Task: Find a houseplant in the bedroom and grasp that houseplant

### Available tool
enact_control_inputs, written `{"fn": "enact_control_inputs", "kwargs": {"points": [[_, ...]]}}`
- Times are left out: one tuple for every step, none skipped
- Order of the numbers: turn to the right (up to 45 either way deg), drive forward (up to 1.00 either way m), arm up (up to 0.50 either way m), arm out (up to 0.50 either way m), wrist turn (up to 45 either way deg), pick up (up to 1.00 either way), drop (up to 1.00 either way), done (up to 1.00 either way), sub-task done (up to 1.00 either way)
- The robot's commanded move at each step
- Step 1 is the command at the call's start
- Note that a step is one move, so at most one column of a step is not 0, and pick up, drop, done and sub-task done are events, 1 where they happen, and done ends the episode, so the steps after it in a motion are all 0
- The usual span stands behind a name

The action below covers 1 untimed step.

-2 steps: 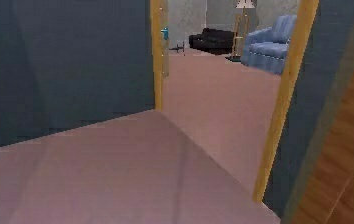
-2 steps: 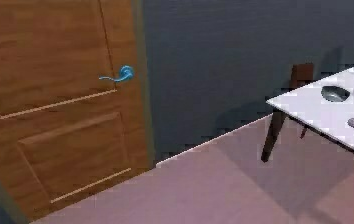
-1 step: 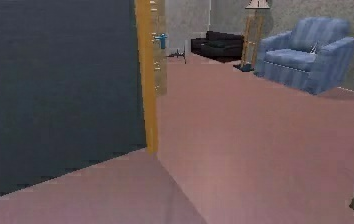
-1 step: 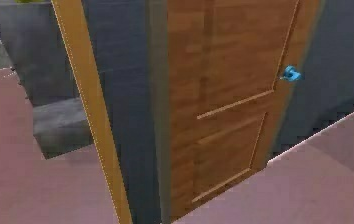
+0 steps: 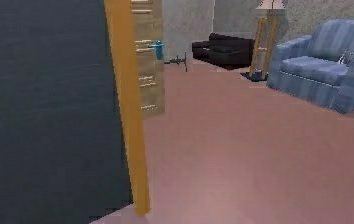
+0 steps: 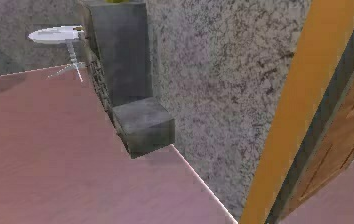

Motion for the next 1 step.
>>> {"fn": "enact_control_inputs", "kwargs": {"points": [[15.0, 0.00, 0.00, 0.00, 0.0, 0.00, 0.00, 0.00, 0.00]]}}
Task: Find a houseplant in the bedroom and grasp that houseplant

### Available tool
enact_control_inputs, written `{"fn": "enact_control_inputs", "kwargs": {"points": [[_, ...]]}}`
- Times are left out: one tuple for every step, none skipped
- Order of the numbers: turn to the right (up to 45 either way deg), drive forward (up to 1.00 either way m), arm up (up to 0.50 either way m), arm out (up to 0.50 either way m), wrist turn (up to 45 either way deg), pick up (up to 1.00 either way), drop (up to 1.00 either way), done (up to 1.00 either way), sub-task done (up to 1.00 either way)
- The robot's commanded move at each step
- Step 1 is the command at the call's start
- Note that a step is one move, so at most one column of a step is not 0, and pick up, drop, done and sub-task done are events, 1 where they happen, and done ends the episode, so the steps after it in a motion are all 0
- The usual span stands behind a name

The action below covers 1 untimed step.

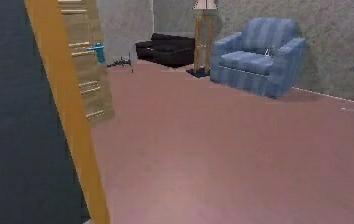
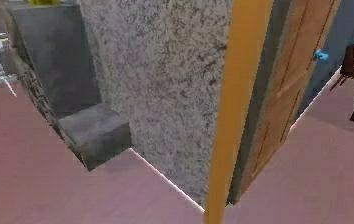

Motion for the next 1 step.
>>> {"fn": "enact_control_inputs", "kwargs": {"points": [[0.0, 1.00, 0.00, 0.00, 0.0, 0.00, 0.00, 0.00, 0.00]]}}
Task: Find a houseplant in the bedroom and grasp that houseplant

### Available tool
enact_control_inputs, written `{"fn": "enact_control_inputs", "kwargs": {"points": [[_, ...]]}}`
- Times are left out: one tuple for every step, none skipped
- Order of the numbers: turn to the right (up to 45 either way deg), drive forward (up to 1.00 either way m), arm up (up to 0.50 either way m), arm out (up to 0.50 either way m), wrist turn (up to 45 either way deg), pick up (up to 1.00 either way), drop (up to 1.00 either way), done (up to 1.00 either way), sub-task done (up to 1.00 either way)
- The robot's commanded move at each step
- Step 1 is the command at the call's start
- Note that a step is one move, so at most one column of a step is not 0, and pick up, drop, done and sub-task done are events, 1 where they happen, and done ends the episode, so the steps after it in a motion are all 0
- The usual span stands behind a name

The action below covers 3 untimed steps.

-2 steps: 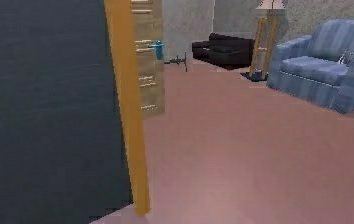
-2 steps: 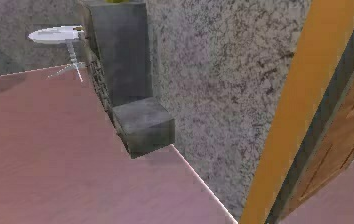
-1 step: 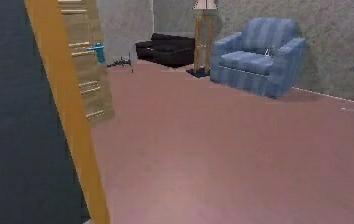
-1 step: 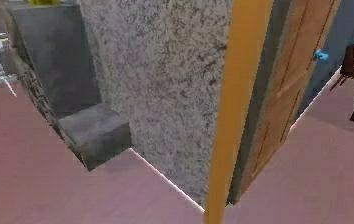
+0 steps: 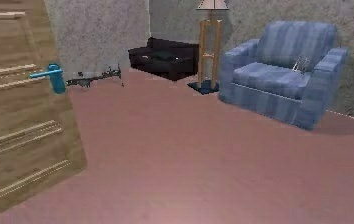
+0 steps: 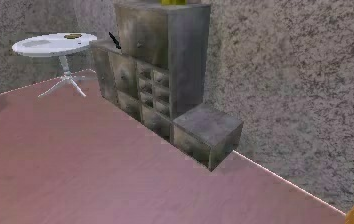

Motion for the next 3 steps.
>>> {"fn": "enact_control_inputs", "kwargs": {"points": [[12.0, 0.00, 0.00, 0.00, 0.0, 0.00, 0.00, 0.00, 0.00], [0.0, 0.25, 0.00, 0.00, 0.0, 0.00, 0.00, 0.00, 0.00], [-24.0, 0.00, 0.00, 0.00, 0.0, 0.00, 0.00, 0.00, 0.00]]}}
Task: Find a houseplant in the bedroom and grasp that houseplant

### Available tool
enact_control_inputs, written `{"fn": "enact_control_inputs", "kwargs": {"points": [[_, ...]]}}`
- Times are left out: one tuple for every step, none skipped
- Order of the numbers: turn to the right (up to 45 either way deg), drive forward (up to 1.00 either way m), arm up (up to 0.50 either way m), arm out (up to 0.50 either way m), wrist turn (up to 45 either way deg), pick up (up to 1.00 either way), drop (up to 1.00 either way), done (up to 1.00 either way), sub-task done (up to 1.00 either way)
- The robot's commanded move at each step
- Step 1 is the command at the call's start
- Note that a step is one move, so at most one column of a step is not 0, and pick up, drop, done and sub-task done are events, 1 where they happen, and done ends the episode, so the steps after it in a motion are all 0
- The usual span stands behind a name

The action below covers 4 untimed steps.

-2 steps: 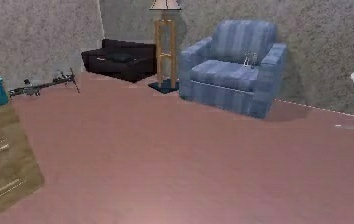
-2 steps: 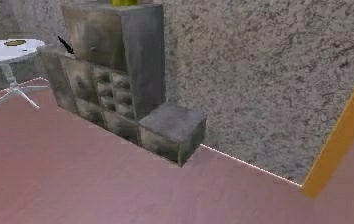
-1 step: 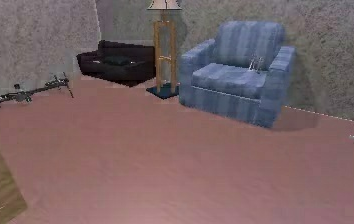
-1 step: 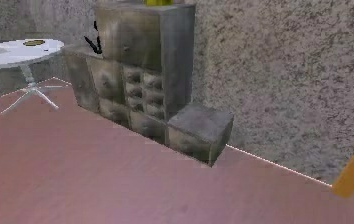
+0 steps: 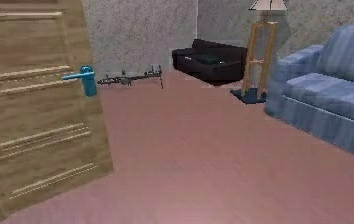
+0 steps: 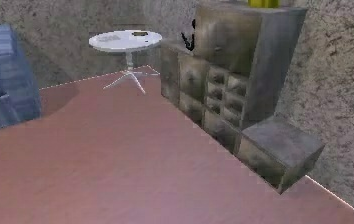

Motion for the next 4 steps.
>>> {"fn": "enact_control_inputs", "kwargs": {"points": [[0.0, 1.00, 0.00, 0.00, 0.0, 0.00, 0.00, 0.00, 0.00], [0.0, 0.55, 0.00, 0.00, 0.0, 0.00, 0.00, 0.00, 0.00], [-30.0, 0.00, 0.00, 0.00, 0.0, 0.00, 0.00, 0.00, 0.00], [0.0, 0.70, 0.00, 0.00, 0.0, 0.00, 0.00, 0.00, 0.00]]}}
